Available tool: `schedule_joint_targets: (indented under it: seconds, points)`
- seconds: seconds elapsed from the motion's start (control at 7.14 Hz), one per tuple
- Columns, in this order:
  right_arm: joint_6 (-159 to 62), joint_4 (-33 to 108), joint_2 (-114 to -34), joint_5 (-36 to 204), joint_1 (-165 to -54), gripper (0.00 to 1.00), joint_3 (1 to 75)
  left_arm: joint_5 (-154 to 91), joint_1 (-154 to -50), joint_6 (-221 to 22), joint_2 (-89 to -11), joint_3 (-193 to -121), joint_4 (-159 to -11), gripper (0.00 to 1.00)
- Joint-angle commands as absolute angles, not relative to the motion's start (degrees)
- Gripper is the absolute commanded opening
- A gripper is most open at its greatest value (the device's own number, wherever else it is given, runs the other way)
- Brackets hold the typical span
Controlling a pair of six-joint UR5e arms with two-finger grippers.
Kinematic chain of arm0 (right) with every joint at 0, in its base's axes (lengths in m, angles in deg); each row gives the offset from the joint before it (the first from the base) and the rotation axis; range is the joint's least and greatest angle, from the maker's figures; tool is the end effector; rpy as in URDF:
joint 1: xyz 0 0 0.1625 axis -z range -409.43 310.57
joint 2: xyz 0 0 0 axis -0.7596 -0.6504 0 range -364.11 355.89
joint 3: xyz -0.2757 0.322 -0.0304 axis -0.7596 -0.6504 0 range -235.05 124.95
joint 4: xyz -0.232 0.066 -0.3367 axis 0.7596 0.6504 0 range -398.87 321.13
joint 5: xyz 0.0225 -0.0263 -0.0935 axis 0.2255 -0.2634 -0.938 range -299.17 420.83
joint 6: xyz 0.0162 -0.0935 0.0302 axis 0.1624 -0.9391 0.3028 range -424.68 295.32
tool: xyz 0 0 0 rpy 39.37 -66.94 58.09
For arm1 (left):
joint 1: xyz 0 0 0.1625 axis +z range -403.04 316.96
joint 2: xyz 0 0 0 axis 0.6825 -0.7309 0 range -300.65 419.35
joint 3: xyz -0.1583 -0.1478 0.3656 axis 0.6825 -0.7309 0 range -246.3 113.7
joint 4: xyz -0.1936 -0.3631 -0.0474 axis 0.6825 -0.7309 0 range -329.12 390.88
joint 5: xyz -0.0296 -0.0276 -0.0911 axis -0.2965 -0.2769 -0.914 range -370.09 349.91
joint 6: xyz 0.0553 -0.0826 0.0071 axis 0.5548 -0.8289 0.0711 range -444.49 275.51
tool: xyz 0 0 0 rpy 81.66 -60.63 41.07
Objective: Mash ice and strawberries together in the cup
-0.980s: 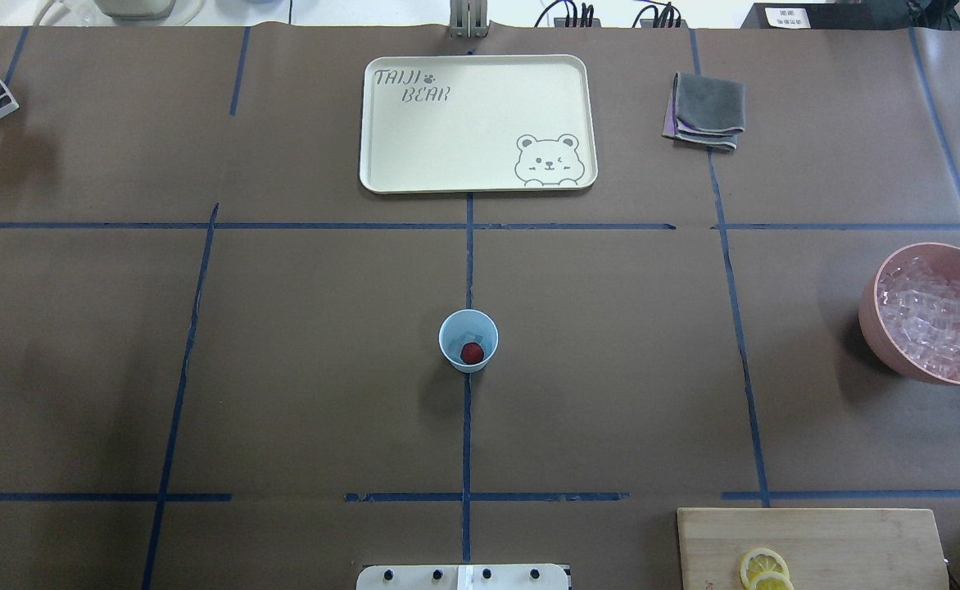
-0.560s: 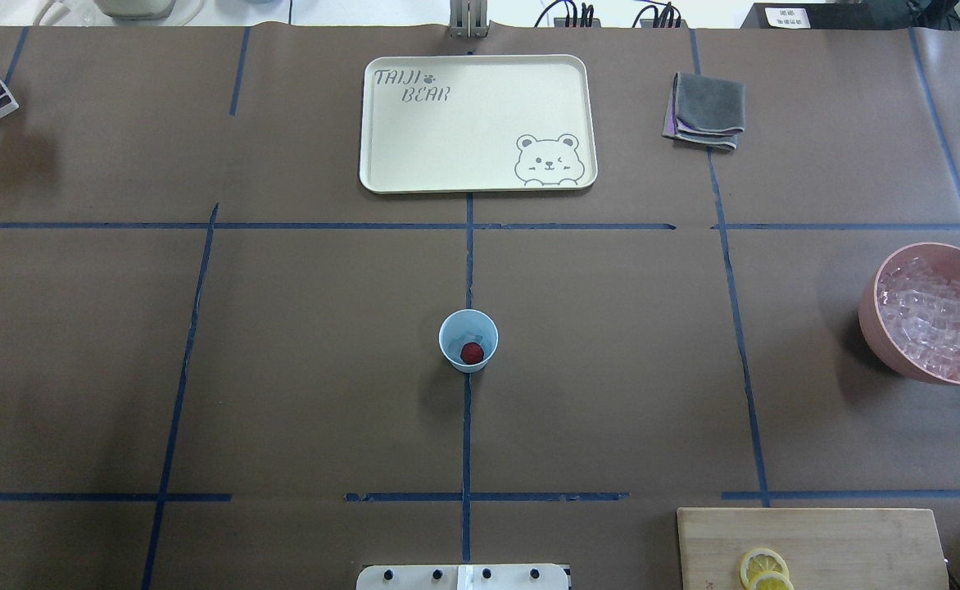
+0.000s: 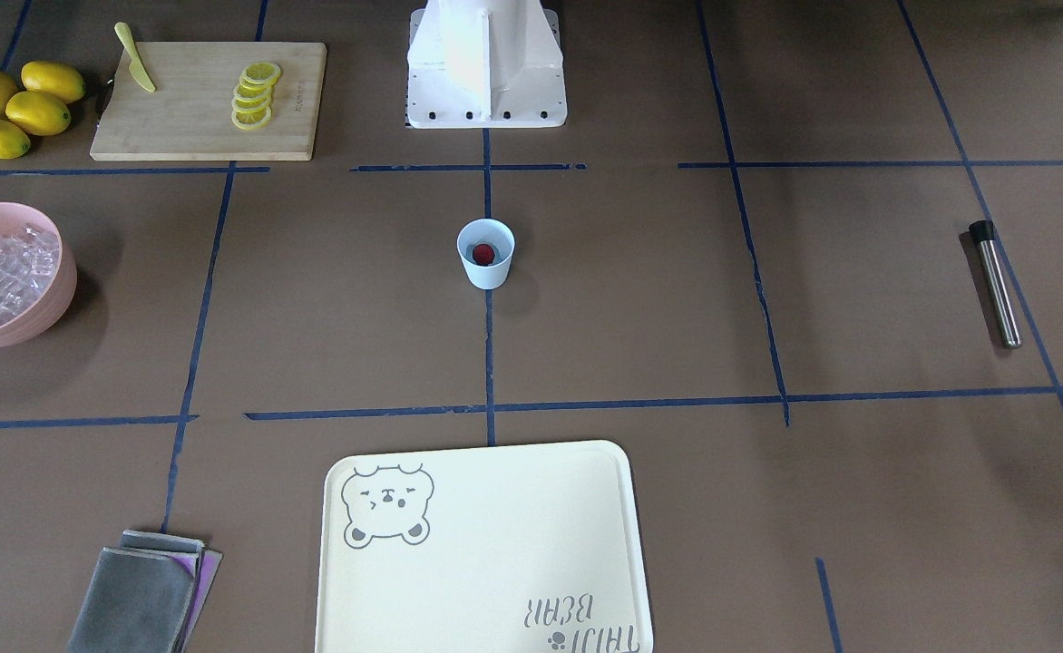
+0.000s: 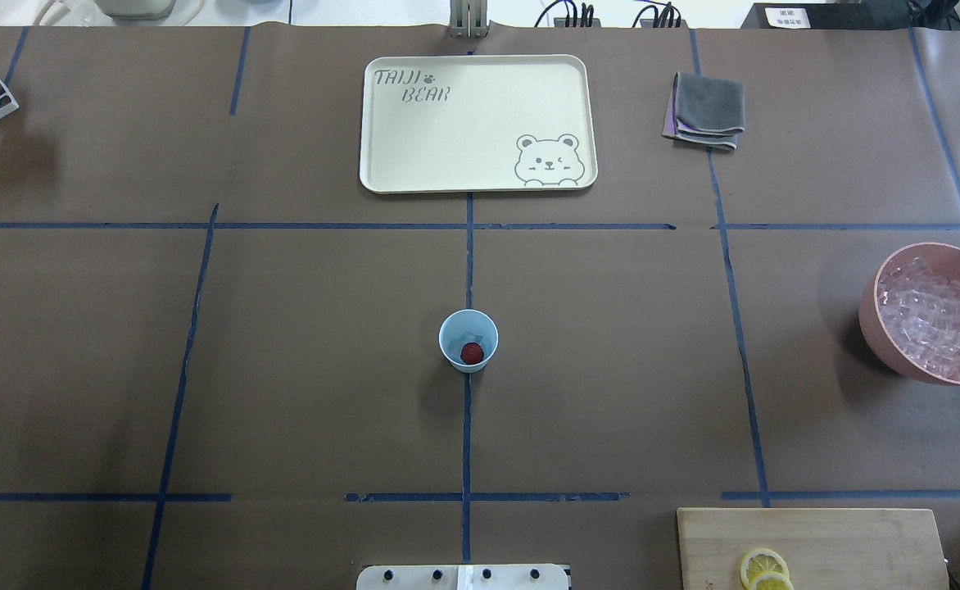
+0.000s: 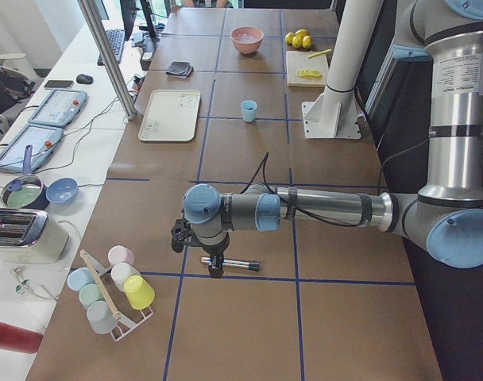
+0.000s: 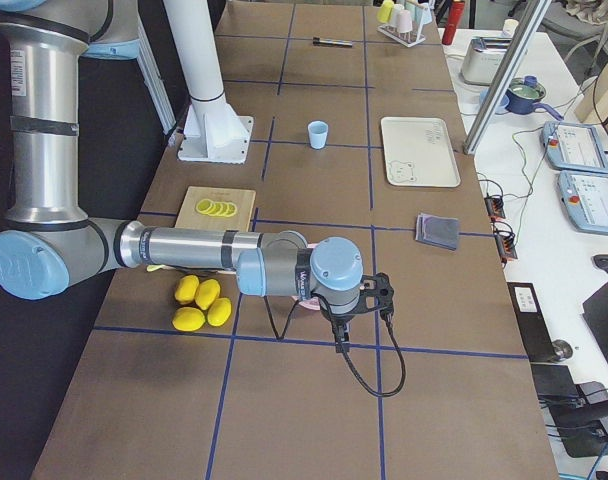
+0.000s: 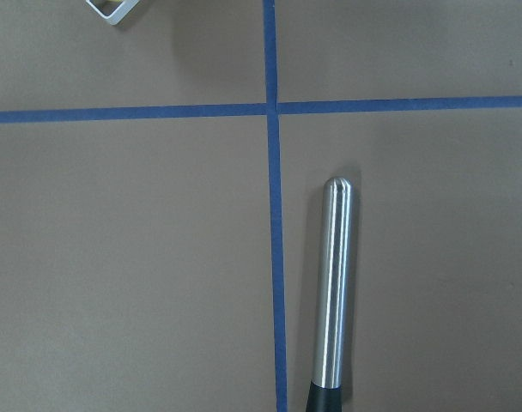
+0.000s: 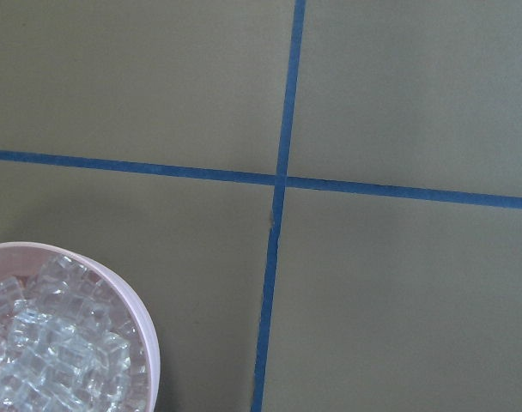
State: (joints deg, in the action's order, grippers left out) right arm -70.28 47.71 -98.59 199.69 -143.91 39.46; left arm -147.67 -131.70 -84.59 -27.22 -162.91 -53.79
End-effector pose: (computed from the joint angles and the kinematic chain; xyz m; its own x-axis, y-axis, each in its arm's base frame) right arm 0.0943 -0.4563 0.6454 0.6639 -0.0909 0.7423 -0.0133 0.9910 0.1333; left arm -0.0488 -0.4646 0.6357 0.6751 -0.0136 -0.7376 -0.0222 0.9990 -0.0387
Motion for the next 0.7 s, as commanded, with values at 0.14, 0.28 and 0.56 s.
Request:
schedule_joint_targets:
  seconds: [0.14,0.28,0.56]
  points:
    - [-70.3,47.7,-98.3,199.9,-143.9,0.99,37.8,-147.7,-134.9,-85.2,-27.3,-160.4,-54.2,1.0]
    - [-70.2,47.7,-98.3,200.0,-143.9,0.99,37.8,-147.7,-134.9,-84.8,-27.3,-159.5,-54.4,1.0]
    - [-70.2,47.8,-98.3,200.3,-143.9,0.99,37.8,-147.7,-134.9,-85.0,-27.3,-158.4,-56.7,1.0]
